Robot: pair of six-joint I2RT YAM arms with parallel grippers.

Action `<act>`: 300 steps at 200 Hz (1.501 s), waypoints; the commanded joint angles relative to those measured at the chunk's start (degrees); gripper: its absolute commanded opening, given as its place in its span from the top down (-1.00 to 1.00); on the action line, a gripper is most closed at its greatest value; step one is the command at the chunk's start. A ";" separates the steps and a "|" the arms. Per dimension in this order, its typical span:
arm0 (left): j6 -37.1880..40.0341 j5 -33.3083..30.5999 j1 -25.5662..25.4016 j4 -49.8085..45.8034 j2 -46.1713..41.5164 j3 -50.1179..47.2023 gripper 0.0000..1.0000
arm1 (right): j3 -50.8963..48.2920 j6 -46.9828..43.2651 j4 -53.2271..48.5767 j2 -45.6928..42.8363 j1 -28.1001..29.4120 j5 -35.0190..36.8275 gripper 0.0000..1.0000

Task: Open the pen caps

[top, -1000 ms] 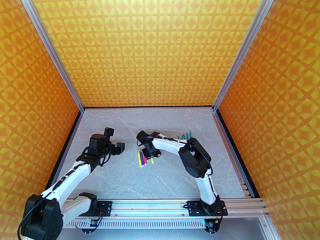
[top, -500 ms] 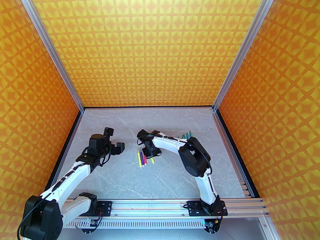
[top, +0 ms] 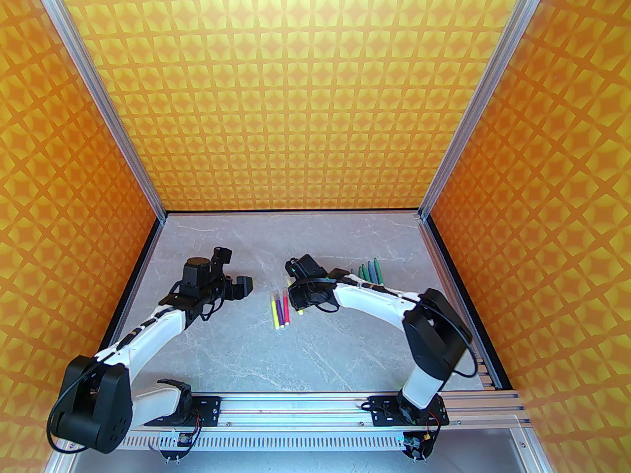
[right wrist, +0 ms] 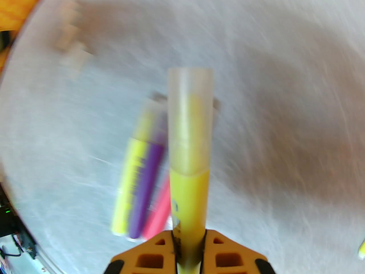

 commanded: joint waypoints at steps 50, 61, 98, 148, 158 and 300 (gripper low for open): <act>-5.80 15.83 0.04 8.44 3.51 3.60 -0.57 | -5.86 -2.11 17.14 -4.62 -0.14 -8.46 1.00; -6.14 17.08 -0.11 8.65 4.39 4.45 -0.54 | -6.47 -1.99 18.72 -4.90 -0.13 -9.29 1.00; -7.57 20.13 -1.06 10.10 7.66 6.93 -0.41 | -7.70 -1.06 23.23 -5.28 -0.09 -12.27 1.00; -8.62 23.09 -3.32 10.99 10.35 9.42 -0.23 | -8.85 -0.60 25.60 -6.35 -0.05 -13.11 1.00; -8.90 23.29 -3.55 11.14 10.57 9.62 -0.17 | -9.02 -0.58 25.94 -6.58 -0.05 -13.25 1.00; -12.89 26.38 -6.09 15.72 13.69 11.13 0.24 | -10.74 -1.55 25.92 -8.88 0.04 -12.70 1.00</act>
